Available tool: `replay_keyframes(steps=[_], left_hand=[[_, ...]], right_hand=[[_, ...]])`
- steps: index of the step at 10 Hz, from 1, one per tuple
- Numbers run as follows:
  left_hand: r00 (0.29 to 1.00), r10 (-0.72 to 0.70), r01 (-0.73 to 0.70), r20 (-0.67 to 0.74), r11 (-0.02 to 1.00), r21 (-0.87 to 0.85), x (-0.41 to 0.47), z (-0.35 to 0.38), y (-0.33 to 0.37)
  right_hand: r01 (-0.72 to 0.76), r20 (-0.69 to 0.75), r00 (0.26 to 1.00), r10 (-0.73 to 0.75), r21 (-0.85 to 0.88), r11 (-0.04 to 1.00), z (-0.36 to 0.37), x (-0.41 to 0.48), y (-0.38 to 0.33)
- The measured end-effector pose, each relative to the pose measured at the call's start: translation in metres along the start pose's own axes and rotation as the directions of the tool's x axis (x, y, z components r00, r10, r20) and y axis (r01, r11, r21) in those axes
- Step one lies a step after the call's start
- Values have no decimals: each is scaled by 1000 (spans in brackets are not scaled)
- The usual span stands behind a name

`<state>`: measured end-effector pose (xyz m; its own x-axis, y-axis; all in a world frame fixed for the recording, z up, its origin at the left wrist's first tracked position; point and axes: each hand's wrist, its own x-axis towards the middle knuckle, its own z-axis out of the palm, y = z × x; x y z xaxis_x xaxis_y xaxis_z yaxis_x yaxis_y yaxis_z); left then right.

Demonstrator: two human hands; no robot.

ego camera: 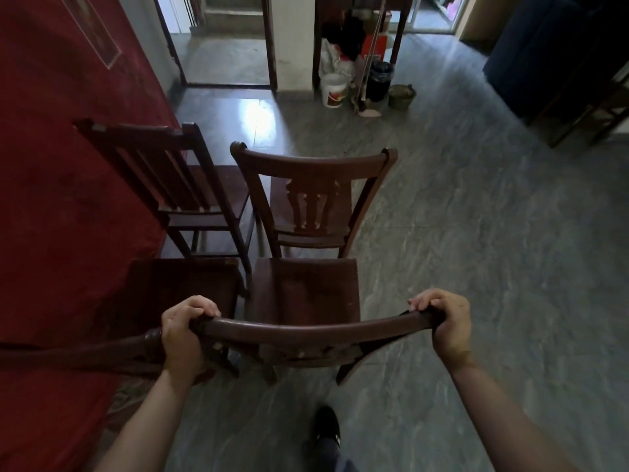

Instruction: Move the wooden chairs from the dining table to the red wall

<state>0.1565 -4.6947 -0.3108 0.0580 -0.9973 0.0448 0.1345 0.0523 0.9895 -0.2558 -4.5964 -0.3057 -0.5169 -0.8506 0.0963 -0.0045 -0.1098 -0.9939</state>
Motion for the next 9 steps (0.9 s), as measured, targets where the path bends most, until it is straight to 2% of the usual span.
replay_keyframes(steps=[2, 4, 6, 7, 8, 9], left_hand=[[999, -32, 32, 4, 998, -46, -25, -9, -7], [998, -27, 26, 50, 1000, 18, -45, -18, -15], [999, -27, 26, 27, 999, 36, -45, -15, -16], [998, -32, 29, 59, 998, 55, -47, -18, -11], [990, -120, 115, 69, 991, 70, -50, -19, 1], [987, -146, 136, 71, 981, 136, -42, -16, 23]], right_hand=[[-20, -34, 999, 21, 29, 999, -5, -32, 3], [-57, -55, 997, 59, 32, 998, -10, -53, 8], [-70, -55, 996, 71, 30, 997, -11, -51, 7], [-83, -4, 997, 83, 12, 996, -11, -51, 2], [-118, 99, 988, 121, -37, 992, -19, -52, -10], [-124, 179, 973, 144, -115, 986, -23, -43, -26]])
